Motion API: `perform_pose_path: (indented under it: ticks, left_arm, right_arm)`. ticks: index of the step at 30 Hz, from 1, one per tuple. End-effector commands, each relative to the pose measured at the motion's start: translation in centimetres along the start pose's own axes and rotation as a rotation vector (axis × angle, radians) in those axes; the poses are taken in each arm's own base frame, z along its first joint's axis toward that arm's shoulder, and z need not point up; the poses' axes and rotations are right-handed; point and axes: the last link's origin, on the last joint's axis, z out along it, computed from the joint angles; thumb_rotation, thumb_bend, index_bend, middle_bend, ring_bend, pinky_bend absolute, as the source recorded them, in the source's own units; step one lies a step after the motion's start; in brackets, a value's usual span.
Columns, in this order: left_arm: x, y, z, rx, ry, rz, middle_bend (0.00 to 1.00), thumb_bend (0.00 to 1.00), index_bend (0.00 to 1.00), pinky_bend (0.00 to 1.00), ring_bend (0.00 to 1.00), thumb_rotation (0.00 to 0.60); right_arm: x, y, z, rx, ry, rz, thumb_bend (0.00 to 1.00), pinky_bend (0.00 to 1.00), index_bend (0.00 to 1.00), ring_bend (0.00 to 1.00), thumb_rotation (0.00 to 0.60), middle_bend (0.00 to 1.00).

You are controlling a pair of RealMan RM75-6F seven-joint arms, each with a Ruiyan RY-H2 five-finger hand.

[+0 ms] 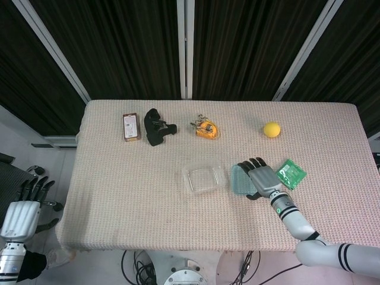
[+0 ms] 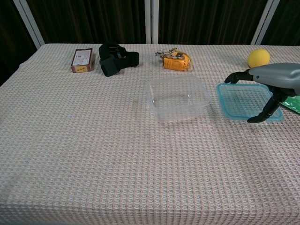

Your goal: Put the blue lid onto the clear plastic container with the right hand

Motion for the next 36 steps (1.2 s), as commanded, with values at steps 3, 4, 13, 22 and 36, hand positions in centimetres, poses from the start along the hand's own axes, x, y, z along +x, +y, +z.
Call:
perform_pose_path:
  ticks: [3, 4, 13, 22, 36]
  left_arm:
    - [0.2, 0.2, -0.1, 0.000, 0.008, 0.000, 0.04, 0.07, 0.13, 0.00, 0.00, 0.600]
    - [0.1, 0.2, -0.1, 0.000, 0.008, 0.001, 0.04, 0.07, 0.13, 0.00, 0.00, 0.600]
    - [0.3, 0.6, 0.0, -0.016, 0.019, 0.002, 0.04, 0.07, 0.13, 0.00, 0.00, 0.600]
    - [0.0, 0.2, -0.1, -0.015, 0.017, 0.000, 0.04, 0.07, 0.13, 0.00, 0.00, 0.600]
    - [-0.7, -0.6, -0.1, 0.000, 0.008, -0.023, 0.04, 0.07, 0.13, 0.00, 0.00, 0.600]
  right_arm:
    - [4.1, -0.5, -2.0, 0.056, 0.029, -0.057, 0.24, 0.00, 0.12, 0.00, 0.600, 0.32]
    - [4.7, -0.8, -2.3, 0.069, 0.031, -0.059, 0.24, 0.00, 0.12, 0.00, 0.600, 0.32]
    - [8.2, -7.3, -0.9, 0.197, 0.015, -0.066, 0.24, 0.00, 0.12, 0.00, 0.600, 0.32]
    - [7.0, -13.1, 2.0, 0.224, -0.049, -0.105, 0.24, 0.00, 0.12, 0.00, 0.600, 0.32]
    - [6.0, -15.2, 4.7, 0.187, -0.056, -0.137, 0.24, 0.00, 0.12, 0.00, 0.600, 0.30]
